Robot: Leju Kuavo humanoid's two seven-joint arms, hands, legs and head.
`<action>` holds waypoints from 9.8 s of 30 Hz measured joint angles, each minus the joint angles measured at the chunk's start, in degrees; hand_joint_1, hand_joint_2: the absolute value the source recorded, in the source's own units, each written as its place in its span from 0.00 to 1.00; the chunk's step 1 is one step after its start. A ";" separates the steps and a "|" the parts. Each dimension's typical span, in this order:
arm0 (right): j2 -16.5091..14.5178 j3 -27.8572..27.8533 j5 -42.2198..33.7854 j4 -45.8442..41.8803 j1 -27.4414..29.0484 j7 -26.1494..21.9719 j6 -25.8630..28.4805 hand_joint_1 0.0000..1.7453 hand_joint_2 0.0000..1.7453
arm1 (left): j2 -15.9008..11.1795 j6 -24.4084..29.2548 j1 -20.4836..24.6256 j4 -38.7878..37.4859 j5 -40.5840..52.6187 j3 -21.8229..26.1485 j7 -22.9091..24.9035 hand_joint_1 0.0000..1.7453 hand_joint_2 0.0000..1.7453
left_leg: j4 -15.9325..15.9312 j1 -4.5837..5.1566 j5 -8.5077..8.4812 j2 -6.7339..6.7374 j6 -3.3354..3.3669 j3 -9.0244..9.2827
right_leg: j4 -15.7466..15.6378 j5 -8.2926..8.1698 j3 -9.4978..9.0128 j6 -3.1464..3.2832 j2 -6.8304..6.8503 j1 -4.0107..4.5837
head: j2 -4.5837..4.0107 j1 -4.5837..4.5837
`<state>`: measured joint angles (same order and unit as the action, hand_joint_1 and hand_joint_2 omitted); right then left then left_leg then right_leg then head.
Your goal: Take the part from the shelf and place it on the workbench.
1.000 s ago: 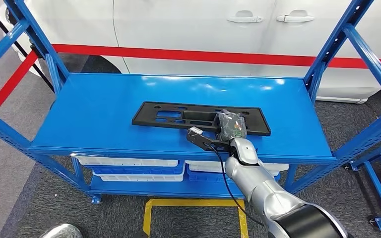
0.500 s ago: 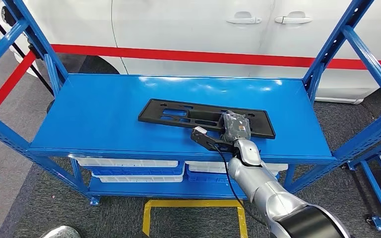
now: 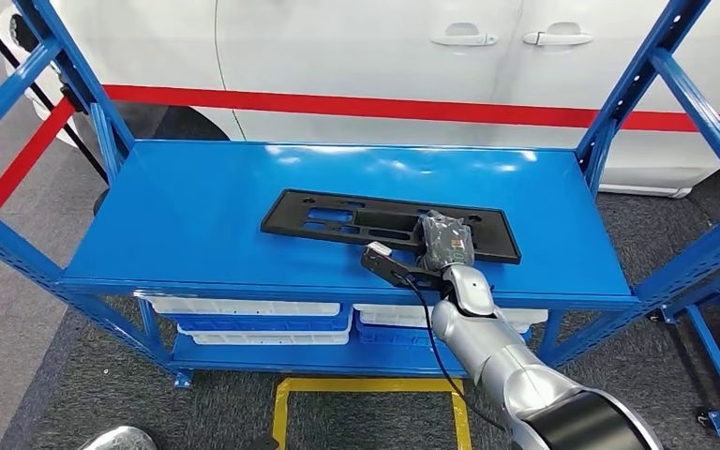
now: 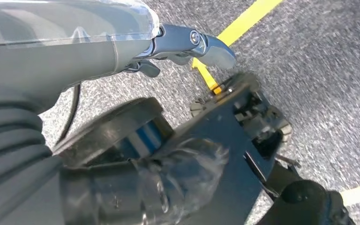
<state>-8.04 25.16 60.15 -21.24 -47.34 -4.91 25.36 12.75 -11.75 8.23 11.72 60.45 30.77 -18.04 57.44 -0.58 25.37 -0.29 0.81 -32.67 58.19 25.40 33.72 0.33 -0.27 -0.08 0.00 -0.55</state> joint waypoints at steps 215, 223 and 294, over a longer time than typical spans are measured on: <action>2.76 3.41 12.70 -2.51 -6.89 9.24 -1.20 1.00 1.00 | -1.34 0.87 0.26 0.07 -3.52 -5.76 4.14 0.00 1.00 | 1.74 0.70 -3.19 0.38 1.11 -5.25 | 2.41 3.63 -2.03 -0.54 0.23 -0.11 | 0.00 -0.18; 2.72 3.41 12.70 -2.50 -6.95 9.39 -1.20 1.00 1.00 | -1.27 0.90 0.30 0.07 -3.65 -5.77 4.28 0.00 1.00 | 12.24 0.02 5.42 0.19 -1.61 -9.19 | 0.61 -0.41 0.96 1.93 0.64 -0.60 | 0.00 -0.26; 8.09 -2.52 2.69 -3.85 -2.45 2.28 2.96 1.00 1.00 | -2.54 2.21 -0.03 0.09 -4.58 -7.26 1.76 0.00 1.00 | 0.47 0.45 0.05 0.37 -0.28 -0.61 | 1.08 0.51 0.61 0.52 0.42 -0.58 | 0.00 -0.25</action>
<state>0.04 22.64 62.84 -25.09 -49.79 -2.63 28.33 10.21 -9.54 8.20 11.80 55.87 23.51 -16.28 57.91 -0.13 25.42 0.08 0.53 -33.27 59.27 25.91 34.33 0.85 0.15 -0.66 0.00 -0.80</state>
